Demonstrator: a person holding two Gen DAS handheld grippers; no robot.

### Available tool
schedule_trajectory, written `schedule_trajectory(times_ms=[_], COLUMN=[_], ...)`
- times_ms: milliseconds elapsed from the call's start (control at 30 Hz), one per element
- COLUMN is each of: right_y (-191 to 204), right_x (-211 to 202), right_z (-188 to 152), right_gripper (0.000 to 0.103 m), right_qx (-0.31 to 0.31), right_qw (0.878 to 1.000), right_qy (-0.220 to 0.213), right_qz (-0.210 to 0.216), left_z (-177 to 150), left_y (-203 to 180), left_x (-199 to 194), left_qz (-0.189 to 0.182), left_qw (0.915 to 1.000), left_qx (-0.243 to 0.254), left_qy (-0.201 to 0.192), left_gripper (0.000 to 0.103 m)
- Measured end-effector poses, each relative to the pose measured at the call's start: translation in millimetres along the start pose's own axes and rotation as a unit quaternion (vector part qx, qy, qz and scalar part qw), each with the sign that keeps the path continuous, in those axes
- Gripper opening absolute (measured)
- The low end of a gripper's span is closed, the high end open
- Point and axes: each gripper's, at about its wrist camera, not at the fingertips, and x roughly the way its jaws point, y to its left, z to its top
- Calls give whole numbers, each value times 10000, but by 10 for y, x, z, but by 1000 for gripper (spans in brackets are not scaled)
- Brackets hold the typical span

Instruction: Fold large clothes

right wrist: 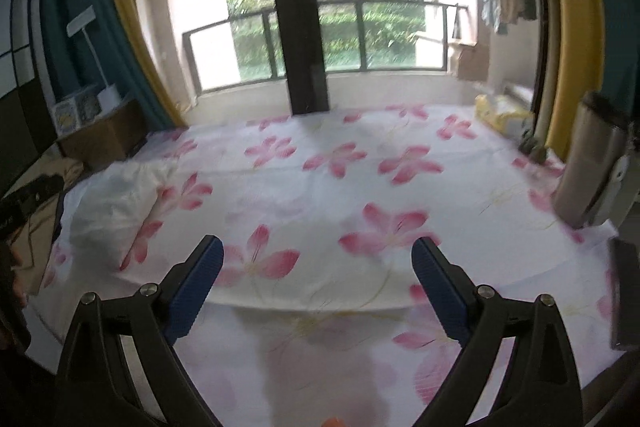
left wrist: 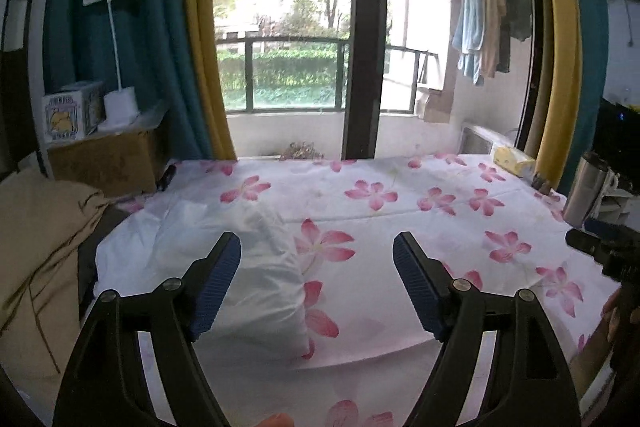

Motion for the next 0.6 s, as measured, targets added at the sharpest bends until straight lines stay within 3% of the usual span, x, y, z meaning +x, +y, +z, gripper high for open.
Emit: schedule_trajectory(times_ms=[300, 600], right_y=[-12, 69], right_x=[-352, -671], right_z=[285, 552], right_gripper=[94, 94], right_qx=[-162, -363], right_qw=[9976, 9921], right_qy=[-602, -1129], right_qz=[-300, -395], left_z=[257, 455], left_y=[-25, -41], left_x=[-289, -554], left_qz=[-240, -230], left_qw=[9965, 9902], left_qx=[-46, 30], left_qy=[-801, -1376], left_gripper=[81, 81])
